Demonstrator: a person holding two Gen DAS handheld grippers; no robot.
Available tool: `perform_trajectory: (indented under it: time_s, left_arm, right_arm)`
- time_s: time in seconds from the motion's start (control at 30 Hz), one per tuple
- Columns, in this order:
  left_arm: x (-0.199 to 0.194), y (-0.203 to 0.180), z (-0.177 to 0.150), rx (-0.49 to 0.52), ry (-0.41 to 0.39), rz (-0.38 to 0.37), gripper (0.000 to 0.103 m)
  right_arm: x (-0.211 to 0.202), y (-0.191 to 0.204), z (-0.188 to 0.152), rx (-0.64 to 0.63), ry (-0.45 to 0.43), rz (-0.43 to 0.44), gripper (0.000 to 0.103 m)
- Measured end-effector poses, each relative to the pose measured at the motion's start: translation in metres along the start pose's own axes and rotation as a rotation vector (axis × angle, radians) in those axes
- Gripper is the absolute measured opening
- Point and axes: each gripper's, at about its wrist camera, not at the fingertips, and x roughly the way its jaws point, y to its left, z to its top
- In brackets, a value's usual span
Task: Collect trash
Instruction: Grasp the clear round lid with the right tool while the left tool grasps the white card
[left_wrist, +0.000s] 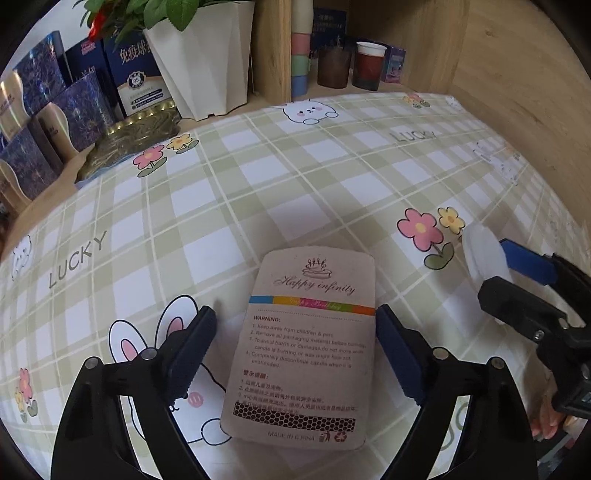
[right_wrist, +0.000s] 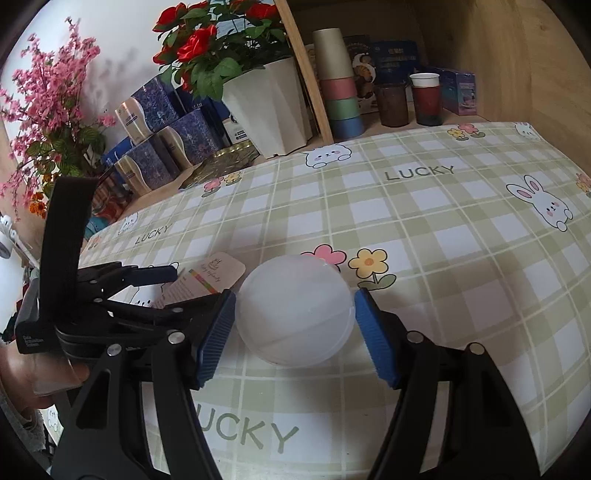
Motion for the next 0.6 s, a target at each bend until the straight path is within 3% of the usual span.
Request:
perform_trajectory:
  time_s: [0.07, 0.1, 0.23, 0.47, 0.6]
  left_arm:
    - [-0.002, -0.001, -0.002, 0.007, -0.006, 0.006, 0.077]
    - [-0.005, 0.000, -0.003, 0.006, -0.012, 0.011, 0.065]
    - [-0.014, 0.004, -0.009, -0.036, 0.004, 0.014, 0.051]
    - [-0.059, 0.015, -0.041, -0.165, -0.065, 0.023, 0.050]
    - [-0.109, 0.012, -0.077, -0.255, -0.124, 0.009, 0.050]
  right_arm:
    - [0.000, -0.002, 0.000, 0.008, 0.002, 0.003, 0.067]
    - [0.001, -0.003, 0.000, 0.012, 0.003, 0.003, 0.067]
    - [0.001, -0.004, 0.001, 0.022, 0.004, 0.012, 0.067]
    - [-0.002, -0.007, 0.001, 0.035, -0.014, 0.004, 0.067]
    - [-0.002, -0.002, 0.000, 0.007, -0.004, -0.006, 0.067]
